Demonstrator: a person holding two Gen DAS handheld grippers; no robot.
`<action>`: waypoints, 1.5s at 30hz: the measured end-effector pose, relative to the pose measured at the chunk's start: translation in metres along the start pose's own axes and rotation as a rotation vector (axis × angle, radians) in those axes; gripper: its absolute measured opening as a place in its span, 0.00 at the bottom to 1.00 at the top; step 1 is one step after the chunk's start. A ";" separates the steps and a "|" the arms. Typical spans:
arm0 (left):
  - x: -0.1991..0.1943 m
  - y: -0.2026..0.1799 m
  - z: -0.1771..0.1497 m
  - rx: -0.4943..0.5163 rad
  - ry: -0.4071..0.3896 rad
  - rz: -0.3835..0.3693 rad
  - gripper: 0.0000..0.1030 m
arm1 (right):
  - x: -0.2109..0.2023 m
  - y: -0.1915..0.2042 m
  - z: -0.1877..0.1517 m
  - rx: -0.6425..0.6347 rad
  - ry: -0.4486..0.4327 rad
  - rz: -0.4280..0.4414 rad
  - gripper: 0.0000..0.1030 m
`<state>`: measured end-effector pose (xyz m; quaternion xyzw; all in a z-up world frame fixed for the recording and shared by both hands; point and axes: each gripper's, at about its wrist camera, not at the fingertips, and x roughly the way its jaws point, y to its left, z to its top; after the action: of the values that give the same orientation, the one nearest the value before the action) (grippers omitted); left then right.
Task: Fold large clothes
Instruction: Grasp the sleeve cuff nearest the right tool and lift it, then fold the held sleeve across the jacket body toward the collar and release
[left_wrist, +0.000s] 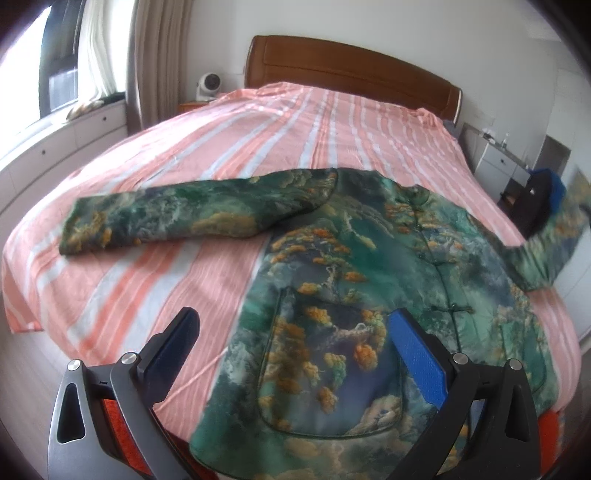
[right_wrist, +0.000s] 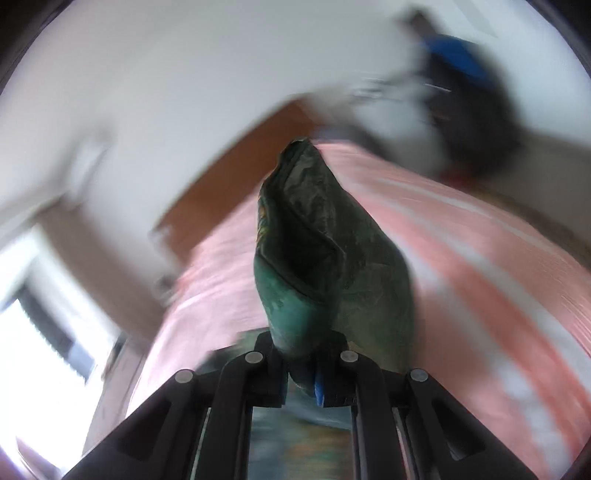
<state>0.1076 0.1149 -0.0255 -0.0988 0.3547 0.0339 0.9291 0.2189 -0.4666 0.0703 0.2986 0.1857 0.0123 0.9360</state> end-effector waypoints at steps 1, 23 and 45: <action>-0.001 0.001 -0.001 -0.006 -0.004 -0.004 1.00 | 0.012 0.039 -0.001 -0.058 0.010 0.040 0.10; 0.000 0.039 -0.022 -0.068 0.000 0.045 1.00 | 0.201 0.179 -0.184 -0.371 0.451 0.222 0.79; -0.004 0.015 -0.009 0.035 0.009 0.083 1.00 | 0.182 0.072 -0.165 -0.367 0.317 -0.346 0.89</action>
<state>0.0971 0.1282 -0.0319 -0.0678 0.3635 0.0656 0.9268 0.3358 -0.2916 -0.0756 0.0827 0.3724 -0.0673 0.9219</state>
